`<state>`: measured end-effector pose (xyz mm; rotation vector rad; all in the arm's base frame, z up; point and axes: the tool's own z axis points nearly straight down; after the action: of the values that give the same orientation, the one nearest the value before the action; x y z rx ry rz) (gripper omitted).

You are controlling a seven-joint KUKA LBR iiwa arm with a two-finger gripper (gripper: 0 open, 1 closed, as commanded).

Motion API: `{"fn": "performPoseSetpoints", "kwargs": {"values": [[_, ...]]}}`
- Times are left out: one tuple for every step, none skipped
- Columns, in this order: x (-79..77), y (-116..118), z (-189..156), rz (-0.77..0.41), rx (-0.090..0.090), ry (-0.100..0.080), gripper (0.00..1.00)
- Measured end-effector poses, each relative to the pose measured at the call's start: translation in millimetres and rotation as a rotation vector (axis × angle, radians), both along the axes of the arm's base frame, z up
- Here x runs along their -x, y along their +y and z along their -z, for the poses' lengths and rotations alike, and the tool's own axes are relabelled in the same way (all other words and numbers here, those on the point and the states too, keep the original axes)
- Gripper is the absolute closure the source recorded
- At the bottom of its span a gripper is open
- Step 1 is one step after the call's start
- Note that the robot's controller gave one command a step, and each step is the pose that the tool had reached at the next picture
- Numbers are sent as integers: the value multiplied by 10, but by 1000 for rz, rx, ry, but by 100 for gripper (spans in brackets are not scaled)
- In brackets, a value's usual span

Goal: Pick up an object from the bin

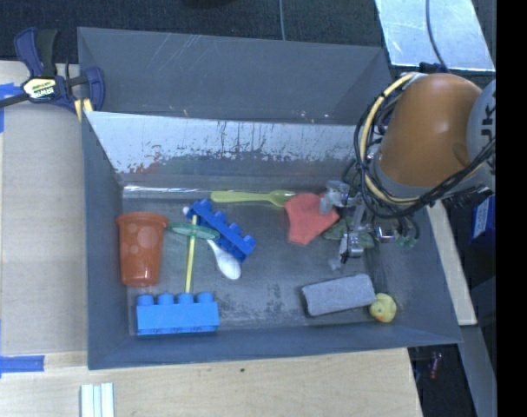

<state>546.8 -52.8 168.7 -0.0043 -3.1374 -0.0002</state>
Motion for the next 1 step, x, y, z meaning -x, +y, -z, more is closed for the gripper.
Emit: {"fn": "performPoseSetpoints", "kwargs": {"values": [[-14, 2, -48, -2, 1, -8, 0]]}}
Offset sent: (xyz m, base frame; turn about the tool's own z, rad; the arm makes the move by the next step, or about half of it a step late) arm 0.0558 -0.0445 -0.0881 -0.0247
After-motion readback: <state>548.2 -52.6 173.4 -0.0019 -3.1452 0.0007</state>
